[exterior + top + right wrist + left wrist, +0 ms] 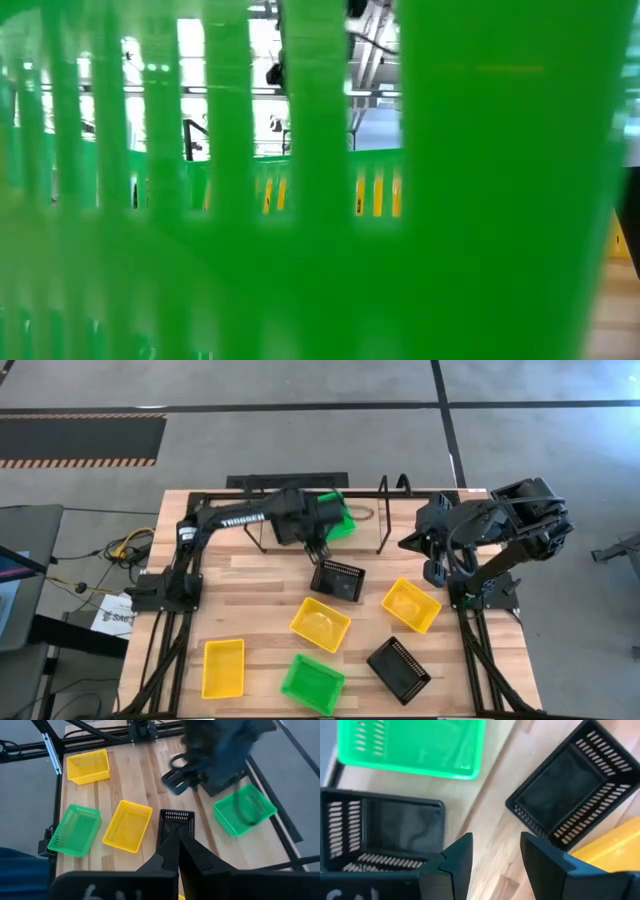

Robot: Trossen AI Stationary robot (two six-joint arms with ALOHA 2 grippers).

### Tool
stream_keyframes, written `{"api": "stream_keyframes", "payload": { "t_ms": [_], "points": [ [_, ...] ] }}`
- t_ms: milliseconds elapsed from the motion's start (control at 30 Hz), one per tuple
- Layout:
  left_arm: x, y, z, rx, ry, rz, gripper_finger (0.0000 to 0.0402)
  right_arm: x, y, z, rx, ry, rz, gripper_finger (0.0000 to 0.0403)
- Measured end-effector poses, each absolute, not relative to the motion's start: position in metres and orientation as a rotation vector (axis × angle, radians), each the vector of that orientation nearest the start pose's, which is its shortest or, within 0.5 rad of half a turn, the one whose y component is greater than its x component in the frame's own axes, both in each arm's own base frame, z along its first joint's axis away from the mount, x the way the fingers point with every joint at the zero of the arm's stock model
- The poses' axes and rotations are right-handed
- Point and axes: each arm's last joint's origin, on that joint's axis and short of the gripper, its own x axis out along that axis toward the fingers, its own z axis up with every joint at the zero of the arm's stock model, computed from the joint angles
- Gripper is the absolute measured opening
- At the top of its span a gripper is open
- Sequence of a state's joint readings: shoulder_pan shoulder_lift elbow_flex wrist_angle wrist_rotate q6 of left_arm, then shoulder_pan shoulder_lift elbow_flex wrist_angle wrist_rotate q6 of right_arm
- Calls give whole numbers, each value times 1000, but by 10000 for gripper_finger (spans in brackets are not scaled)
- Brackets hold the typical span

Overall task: Stack baskets on shelf by color
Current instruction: Stack the top black bin on top of the black bin

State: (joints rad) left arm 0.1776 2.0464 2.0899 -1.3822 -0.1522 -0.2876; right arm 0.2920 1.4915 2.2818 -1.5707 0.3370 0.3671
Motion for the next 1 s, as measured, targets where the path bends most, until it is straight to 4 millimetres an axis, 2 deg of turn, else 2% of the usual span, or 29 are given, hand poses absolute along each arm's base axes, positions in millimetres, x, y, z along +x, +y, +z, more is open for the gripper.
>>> {"api": "stream_keyframes", "payload": {
  "t_ms": [100, 200, 367, 467, 767, 1000],
  "points": [
    [402, 50, 315, -244, 1269, 520, 153, 189, 47, 517, 64, 721, -159, 19],
    [404, 32, 316, -266, 1247, 560, 153, 188, 47, 517, 31, 721, -147, 18],
    [402, 16, 315, -330, 1237, 629, 153, 184, 45, 519, 7, 712, -136, 23],
    [401, 8, 307, -348, 1254, 660, 153, 179, 40, 522, 13, 696, -163, 28],
    [393, -3, 260, -427, 1431, 654, 153, 146, 11, 534, 98, 597, -329, 29],
    [401, 6, 237, -553, 1372, 651, 153, 125, -1, 540, 161, 539, -406, 26]
  ]
}}
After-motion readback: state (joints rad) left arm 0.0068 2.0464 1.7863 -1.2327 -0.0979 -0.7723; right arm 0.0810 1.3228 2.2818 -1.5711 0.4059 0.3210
